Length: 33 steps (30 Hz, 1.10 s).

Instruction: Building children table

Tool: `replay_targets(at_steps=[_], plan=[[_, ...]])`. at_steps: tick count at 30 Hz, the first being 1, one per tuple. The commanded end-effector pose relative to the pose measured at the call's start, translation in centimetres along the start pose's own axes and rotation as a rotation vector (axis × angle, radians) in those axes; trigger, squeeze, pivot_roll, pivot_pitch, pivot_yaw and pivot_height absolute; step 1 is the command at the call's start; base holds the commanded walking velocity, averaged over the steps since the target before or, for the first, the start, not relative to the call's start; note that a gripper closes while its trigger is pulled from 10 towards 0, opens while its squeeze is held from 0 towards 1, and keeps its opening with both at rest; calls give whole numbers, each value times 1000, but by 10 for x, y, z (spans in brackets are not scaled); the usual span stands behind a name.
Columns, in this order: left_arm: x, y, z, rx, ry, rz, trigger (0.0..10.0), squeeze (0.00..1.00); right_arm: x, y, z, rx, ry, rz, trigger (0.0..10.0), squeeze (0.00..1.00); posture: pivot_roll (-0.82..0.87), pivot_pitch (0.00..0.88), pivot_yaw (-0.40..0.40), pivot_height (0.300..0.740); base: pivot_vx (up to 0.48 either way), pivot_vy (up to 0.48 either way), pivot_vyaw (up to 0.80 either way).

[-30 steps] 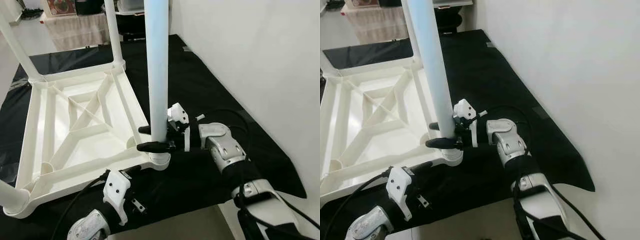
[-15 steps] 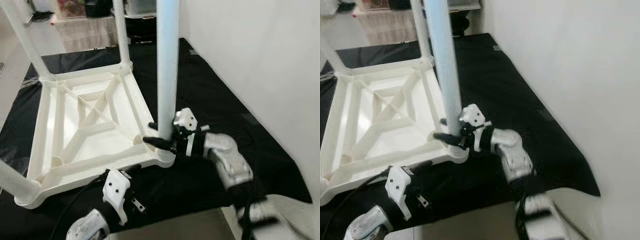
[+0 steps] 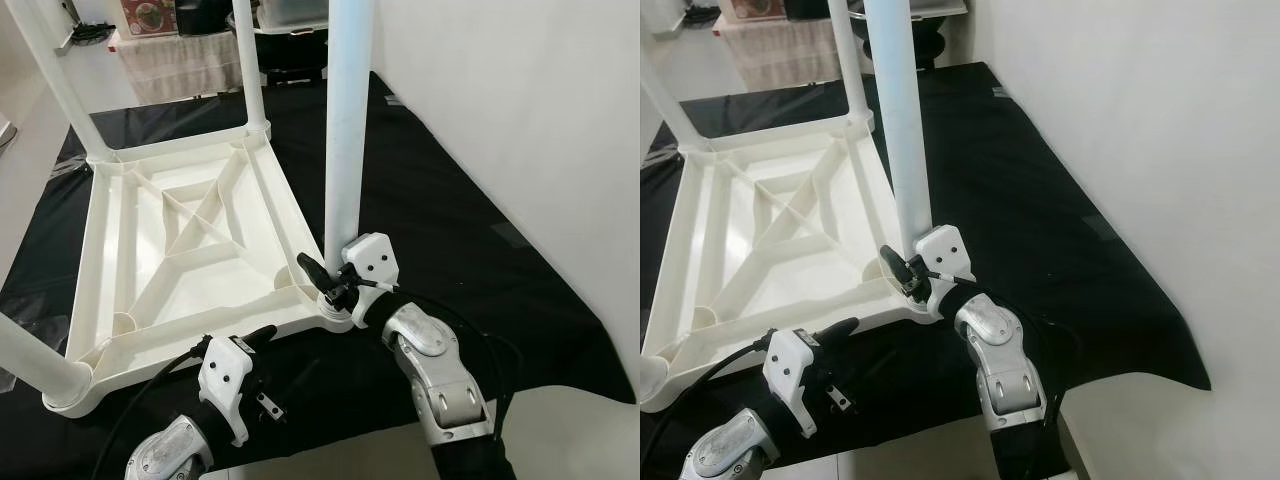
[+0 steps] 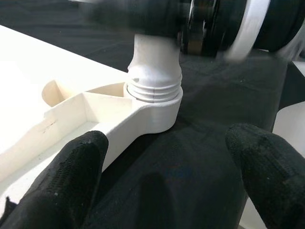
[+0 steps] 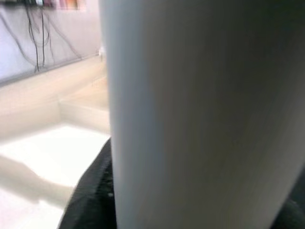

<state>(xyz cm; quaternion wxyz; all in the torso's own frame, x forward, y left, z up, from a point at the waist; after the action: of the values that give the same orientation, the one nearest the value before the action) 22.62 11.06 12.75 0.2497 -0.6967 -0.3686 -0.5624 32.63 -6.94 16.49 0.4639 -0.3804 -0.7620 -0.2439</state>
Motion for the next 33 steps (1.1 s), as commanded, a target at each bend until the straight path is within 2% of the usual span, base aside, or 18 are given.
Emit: replay_targets(at_steps=[1,2,4,6,7,8,9,10,14,15,21,23,24,25,26,33], plan=[[-7,-3,2,14,-8,28,10000,0,-19,-4,6,26,41,76,10000,557,28,184,-2,740,0,0,0],[-7,-3,2,14,-7,28,10000,0,-12,-3,6,70,59,32,10000,1000,27,178,-3,740,0,0,0],[-8,-2,2,11,-7,29,10000,0,1,-3,7,140,74,-38,10000,1000,27,172,-3,740,0,0,0],[-8,-2,2,11,-7,29,10000,0,1,-3,7,140,74,-38,10000,1000,27,172,-3,740,0,0,0],[-9,0,0,7,-9,28,10000,0,11,-10,10,351,20,-134,10000,749,31,160,-10,740,0,0,0],[-9,0,0,7,-9,28,10000,0,11,-10,10,351,20,-134,10000,749,31,160,-10,740,0,0,0],[-9,1,0,5,-10,27,10000,0,8,-14,6,442,-14,-147,10000,0,34,158,-14,740,0,0,0],[-9,2,-1,4,-10,26,10000,0,5,-16,2,492,-32,-145,10000,0,35,158,-15,740,0,0,0],[-10,2,-2,4,-11,24,10000,0,1,-15,-8,546,-66,-138,10000,0,38,157,-21,740,0,0,0],[-10,3,-3,3,-13,22,10000,0,2,-11,-17,581,-73,-146,10000,0,42,158,-27,740,0,0,0],[-10,3,-5,5,-15,18,10000,0,6,2,-35,593,-46,-163,10000,0,48,163,-33,740,0,0,0],[-10,3,-5,5,-15,18,10000,0,6,2,-35,593,-46,-163,10000,0,48,163,-33,740,0,0,0],[-9,3,-5,6,-14,17,10000,0,9,5,-39,599,-28,-177,6549,0,54,164,-34,740,0,0,0],[-9,3,-5,6,-14,17,10000,0,9,5,-39,599,-28,-177,6549,0,54,164,-34,740,0,0,0],[-9,3,-5,7,-14,17,10000,0,11,7,-42,610,-2,-192,0,0,56,166,-35,740,0,0,0],[-9,2,-6,6,-14,16,10000,0,9,7,-49,668,37,-215,0,0,54,174,-30,740,0,0,0]])
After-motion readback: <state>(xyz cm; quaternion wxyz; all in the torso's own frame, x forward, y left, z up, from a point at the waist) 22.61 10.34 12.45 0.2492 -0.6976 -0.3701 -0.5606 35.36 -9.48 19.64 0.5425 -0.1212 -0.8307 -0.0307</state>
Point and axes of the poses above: a point about 5 cm out from each wrist's last joint towards the gripper, its own y axis pointing out of the wrist towards the gripper, its own x axis along the axis of the wrist's last joint, z = x × y, the point moved 2 cm from there along y, pointing out of the wrist towards the gripper, and after that the axes turned 15 degrees about -y, right-handed, at the moved point
